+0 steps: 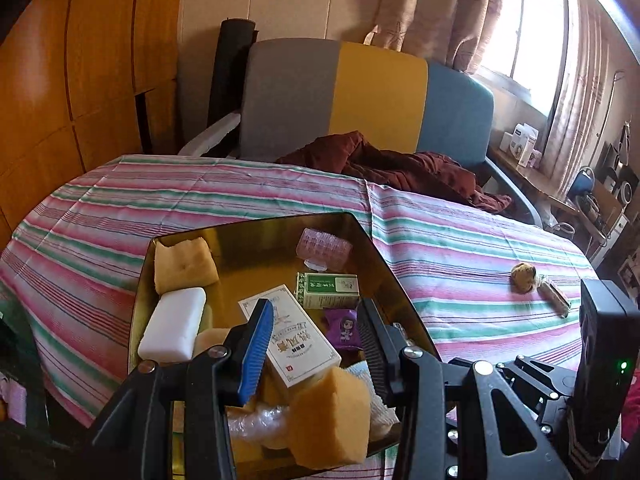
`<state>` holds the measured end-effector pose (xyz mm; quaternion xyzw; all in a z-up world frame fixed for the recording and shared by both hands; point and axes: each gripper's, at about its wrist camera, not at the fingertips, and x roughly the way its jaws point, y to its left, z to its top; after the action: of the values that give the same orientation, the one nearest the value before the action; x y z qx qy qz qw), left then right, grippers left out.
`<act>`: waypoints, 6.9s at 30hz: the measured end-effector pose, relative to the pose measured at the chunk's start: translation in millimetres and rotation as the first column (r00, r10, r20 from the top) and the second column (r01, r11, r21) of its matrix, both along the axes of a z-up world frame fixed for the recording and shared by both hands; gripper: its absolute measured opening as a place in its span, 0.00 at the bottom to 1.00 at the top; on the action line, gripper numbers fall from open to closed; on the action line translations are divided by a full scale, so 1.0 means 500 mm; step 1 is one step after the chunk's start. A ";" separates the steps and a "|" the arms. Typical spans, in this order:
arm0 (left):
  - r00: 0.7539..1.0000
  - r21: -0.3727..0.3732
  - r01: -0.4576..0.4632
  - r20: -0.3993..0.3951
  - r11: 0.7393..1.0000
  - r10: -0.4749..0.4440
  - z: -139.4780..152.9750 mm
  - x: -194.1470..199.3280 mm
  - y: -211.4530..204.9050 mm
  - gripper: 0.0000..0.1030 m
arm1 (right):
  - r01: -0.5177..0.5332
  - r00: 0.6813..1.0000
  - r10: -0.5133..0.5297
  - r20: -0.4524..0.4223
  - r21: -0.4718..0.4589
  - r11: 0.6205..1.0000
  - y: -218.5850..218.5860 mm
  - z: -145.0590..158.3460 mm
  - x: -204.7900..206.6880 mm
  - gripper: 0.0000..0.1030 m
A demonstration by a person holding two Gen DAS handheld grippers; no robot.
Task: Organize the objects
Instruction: 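Move both tools from the tray toward the plush toy and snack bar, then grasp the wrapped snack bar with the right tool while the left tool grasps the yellow plush toy, then carry the plush toy and snack bar over the gold tray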
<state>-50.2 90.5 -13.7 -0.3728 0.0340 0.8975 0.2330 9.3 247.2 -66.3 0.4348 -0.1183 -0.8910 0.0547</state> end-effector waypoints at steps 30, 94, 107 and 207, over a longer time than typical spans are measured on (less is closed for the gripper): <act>0.999 -0.018 0.050 -0.009 0.999 -0.050 0.004 0.036 0.025 0.42 | 0.096 0.995 -0.096 -0.030 -0.019 0.995 0.047 0.016 0.019 0.78; 0.854 -0.129 0.516 0.160 0.847 -0.496 -0.080 0.135 0.432 0.43 | 0.452 0.801 -0.553 0.228 0.377 0.809 0.801 -0.125 0.101 0.83; 0.830 -0.092 0.540 0.221 0.837 -0.512 -0.104 0.120 0.524 0.42 | 0.401 0.829 -0.467 0.307 0.254 0.880 0.703 -0.109 0.150 0.48; 0.972 0.099 0.236 -0.014 0.967 -0.236 0.043 0.081 0.130 0.36 | 0.280 0.949 -0.277 0.151 0.002 0.960 0.295 -0.072 0.093 0.46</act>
<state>-9.6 155.7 7.9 -0.3530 0.0336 0.8644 0.3565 55.8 394.7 -102.1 0.4788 -0.1911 -0.8535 -0.0762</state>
